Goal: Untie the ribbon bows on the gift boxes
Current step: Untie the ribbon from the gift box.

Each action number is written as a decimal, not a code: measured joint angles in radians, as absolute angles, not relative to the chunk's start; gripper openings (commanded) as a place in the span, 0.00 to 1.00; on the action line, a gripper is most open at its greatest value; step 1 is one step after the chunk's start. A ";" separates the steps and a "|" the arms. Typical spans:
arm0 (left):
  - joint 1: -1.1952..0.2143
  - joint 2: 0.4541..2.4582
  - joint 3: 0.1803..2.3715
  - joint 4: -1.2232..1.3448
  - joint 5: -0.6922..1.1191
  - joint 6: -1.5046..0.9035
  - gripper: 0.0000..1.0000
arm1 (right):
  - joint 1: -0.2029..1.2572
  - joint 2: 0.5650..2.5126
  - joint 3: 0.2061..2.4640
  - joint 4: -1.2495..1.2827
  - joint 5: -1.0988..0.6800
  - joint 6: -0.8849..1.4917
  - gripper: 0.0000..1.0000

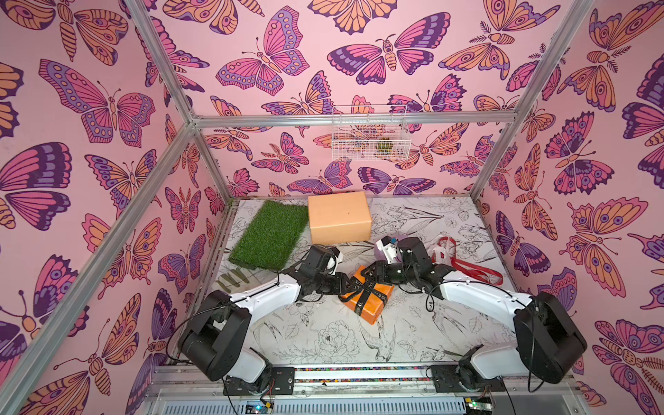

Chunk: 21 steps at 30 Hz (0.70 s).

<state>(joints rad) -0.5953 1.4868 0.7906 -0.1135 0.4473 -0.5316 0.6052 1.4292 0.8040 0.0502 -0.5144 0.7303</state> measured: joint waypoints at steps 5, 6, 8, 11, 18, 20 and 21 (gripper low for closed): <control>-0.595 1.489 0.792 -0.113 0.447 -0.532 0.41 | 0.620 1.439 0.826 0.067 -0.535 0.719 0.26; -0.595 1.489 0.792 -0.114 0.447 -0.532 0.41 | 0.620 1.439 0.826 0.072 -0.546 0.717 0.26; -0.595 1.489 0.792 -0.114 0.448 -0.532 0.41 | 0.619 1.439 0.826 0.084 -0.572 0.714 0.28; -0.595 1.491 0.793 -0.114 0.448 -0.532 0.40 | 0.620 1.439 0.826 0.085 -0.594 0.702 0.33; -0.595 1.491 0.793 -0.113 0.447 -0.532 0.39 | 0.620 1.383 0.770 0.068 -0.614 0.686 0.40; -0.595 1.491 0.793 -0.114 0.447 -0.532 0.39 | 0.620 1.344 0.736 0.050 -0.616 0.683 0.40; -0.595 1.491 0.793 -0.113 0.447 -0.532 0.39 | 0.620 1.324 0.720 0.038 -0.617 0.682 0.38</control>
<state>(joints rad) -0.5953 1.4910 0.7933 -0.1135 0.4469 -0.5323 0.6197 1.3235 0.7204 0.0376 -0.6167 0.6823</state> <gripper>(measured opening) 0.394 0.401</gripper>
